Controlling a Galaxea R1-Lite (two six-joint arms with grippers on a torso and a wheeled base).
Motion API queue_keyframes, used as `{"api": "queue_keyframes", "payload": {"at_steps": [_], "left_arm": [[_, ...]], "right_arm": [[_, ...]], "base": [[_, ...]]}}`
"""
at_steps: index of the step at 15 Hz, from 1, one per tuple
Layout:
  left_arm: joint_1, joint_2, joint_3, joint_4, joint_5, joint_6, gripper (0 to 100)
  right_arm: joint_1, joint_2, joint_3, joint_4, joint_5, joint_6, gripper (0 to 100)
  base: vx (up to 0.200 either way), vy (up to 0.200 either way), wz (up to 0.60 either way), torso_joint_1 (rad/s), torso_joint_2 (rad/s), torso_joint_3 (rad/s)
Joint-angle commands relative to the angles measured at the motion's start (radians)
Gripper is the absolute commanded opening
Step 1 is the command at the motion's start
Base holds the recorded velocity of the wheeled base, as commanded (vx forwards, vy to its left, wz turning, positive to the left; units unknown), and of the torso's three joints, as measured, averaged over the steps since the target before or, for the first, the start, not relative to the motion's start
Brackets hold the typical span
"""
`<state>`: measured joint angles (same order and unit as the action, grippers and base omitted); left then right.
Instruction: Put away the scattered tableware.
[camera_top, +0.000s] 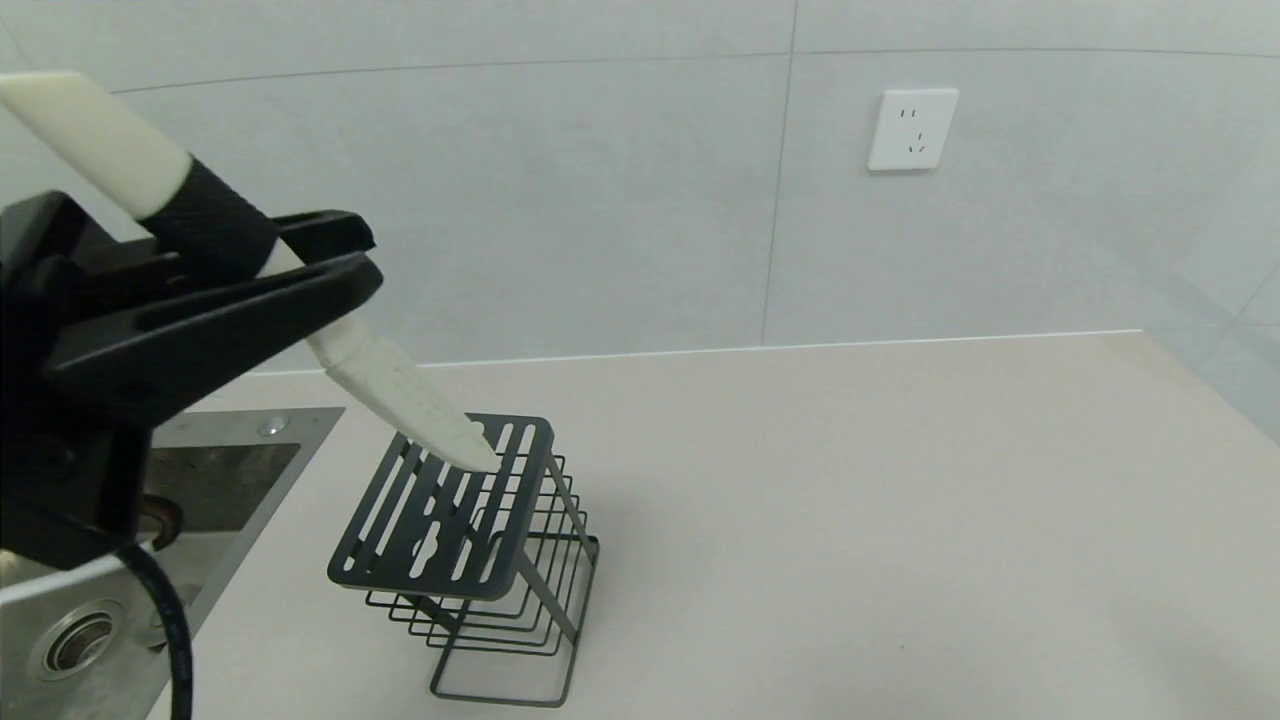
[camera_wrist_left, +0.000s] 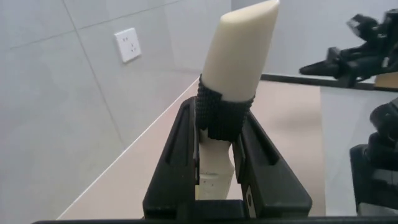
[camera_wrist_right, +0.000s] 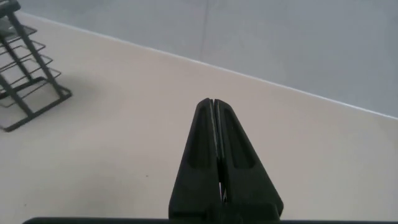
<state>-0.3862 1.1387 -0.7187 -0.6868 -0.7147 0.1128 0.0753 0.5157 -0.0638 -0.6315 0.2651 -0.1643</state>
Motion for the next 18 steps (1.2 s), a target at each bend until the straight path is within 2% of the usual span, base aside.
{"api": "queue_keyframes", "payload": {"at_steps": [1, 2, 3, 4, 6, 7, 8, 9, 10, 11, 14, 16, 18], "left_arm": [[0.016, -0.025, -0.041, 0.043, 0.000, 0.058, 0], [0.021, -0.008, -0.042, 0.073, 0.000, 0.116, 0], [0.021, 0.009, -0.044, 0.089, -0.006, 0.159, 0], [0.016, 0.021, -0.044, 0.089, -0.025, 0.176, 0], [0.016, 0.059, -0.053, 0.084, -0.098, 0.183, 0], [0.021, 0.079, -0.054, 0.084, -0.129, 0.197, 0], [0.021, 0.079, -0.054, 0.084, -0.129, 0.197, 0], [0.023, 0.116, -0.057, 0.085, -0.161, 0.243, 0], [0.024, 0.128, -0.061, 0.089, -0.163, 0.262, 0], [0.026, 0.134, -0.059, 0.090, -0.164, 0.269, 0], [0.041, 0.165, -0.061, 0.090, -0.183, 0.275, 0], [0.093, 0.197, -0.085, 0.079, -0.193, 0.278, 0], [0.099, 0.193, -0.088, 0.079, -0.241, 0.280, 0]], "right_arm": [[-0.166, -0.338, 0.055, 0.187, 0.071, -0.001, 0], [-0.172, -0.421, 0.061, 0.315, 0.137, -0.018, 0], [-0.172, -0.415, 0.062, 0.357, 0.184, -0.046, 0], [-0.169, -0.418, 0.062, 0.362, 0.198, -0.047, 0], [-0.169, -0.418, 0.064, 0.385, 0.220, -0.051, 0], [-0.169, -0.418, 0.064, 0.394, 0.220, -0.049, 0], [-0.169, -0.418, 0.064, 0.394, 0.220, -0.049, 0], [-0.169, -0.418, 0.064, 0.538, 0.177, -0.047, 0], [-0.170, -0.416, 0.061, 0.599, 0.045, -0.049, 0], [-0.170, -0.416, 0.064, 0.599, -0.073, -0.051, 0], [-0.170, -0.418, 0.064, 0.589, -0.055, -0.044, 0], [-0.170, -0.418, 0.064, 0.587, -0.052, -0.023, 0], [-0.170, -0.418, 0.064, 0.587, -0.052, -0.023, 0]], "base": [[0.000, 0.000, 0.00, 0.000, 0.00, 0.000], [0.000, 0.000, 0.00, 0.000, 0.00, 0.000], [0.000, 0.000, 0.00, 0.000, 0.00, 0.000], [0.000, 0.000, 0.00, 0.000, 0.00, 0.000], [0.000, 0.000, 0.00, 0.000, 0.00, 0.000], [0.000, 0.000, 0.00, 0.000, 0.00, 0.000], [0.000, 0.000, 0.00, 0.000, 0.00, 0.000], [0.000, 0.000, 0.00, 0.000, 0.00, 0.000], [0.000, 0.000, 0.00, 0.000, 0.00, 0.000], [0.000, 0.000, 0.00, 0.000, 0.00, 0.000], [0.000, 0.000, 0.00, 0.000, 0.00, 0.000], [0.000, 0.000, 0.00, 0.000, 0.00, 0.000], [0.000, 0.000, 0.00, 0.000, 0.00, 0.000]]}}
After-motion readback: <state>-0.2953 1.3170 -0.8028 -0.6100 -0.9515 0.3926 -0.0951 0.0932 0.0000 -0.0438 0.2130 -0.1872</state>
